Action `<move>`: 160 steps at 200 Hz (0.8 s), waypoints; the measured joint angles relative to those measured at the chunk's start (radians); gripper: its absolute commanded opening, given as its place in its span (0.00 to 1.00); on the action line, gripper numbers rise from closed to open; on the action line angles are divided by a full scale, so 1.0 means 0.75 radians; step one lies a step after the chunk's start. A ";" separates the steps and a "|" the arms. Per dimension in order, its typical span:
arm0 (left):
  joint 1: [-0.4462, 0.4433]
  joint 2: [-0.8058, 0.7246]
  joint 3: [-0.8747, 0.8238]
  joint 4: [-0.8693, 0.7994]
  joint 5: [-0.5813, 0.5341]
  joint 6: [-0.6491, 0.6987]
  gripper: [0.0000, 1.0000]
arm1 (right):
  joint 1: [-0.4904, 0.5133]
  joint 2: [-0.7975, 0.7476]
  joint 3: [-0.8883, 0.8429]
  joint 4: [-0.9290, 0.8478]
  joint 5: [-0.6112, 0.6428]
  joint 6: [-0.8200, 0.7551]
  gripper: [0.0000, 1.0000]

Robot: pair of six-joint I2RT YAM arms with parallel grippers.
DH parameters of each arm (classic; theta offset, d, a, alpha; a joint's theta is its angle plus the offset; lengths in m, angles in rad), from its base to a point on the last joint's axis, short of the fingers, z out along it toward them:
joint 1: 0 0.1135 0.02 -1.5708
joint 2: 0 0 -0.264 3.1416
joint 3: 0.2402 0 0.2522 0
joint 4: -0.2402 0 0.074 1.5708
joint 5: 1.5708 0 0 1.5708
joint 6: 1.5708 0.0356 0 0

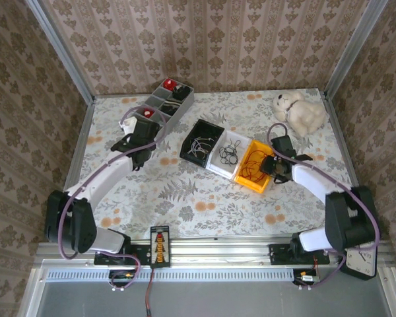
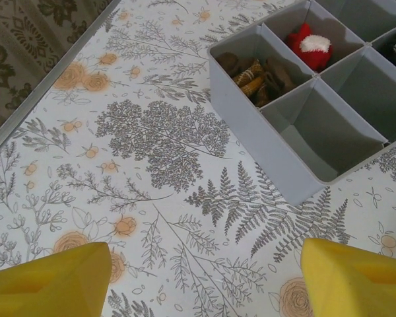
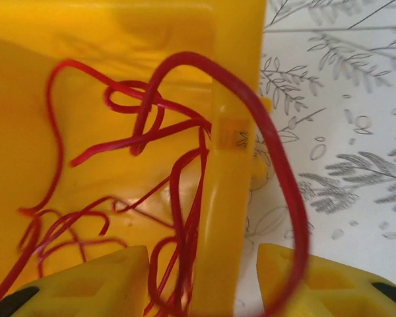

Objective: Untangle the cables

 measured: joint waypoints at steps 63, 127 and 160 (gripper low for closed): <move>0.007 0.096 0.023 0.012 0.035 -0.001 0.76 | -0.136 0.449 0.494 -0.001 -0.143 -0.103 0.42; 0.032 0.098 0.022 0.015 0.035 -0.010 0.78 | -0.155 0.527 0.762 0.016 -0.212 -0.263 0.50; 0.067 0.088 0.012 0.005 0.027 -0.017 0.80 | -0.155 0.442 0.723 0.011 -0.191 -0.360 0.51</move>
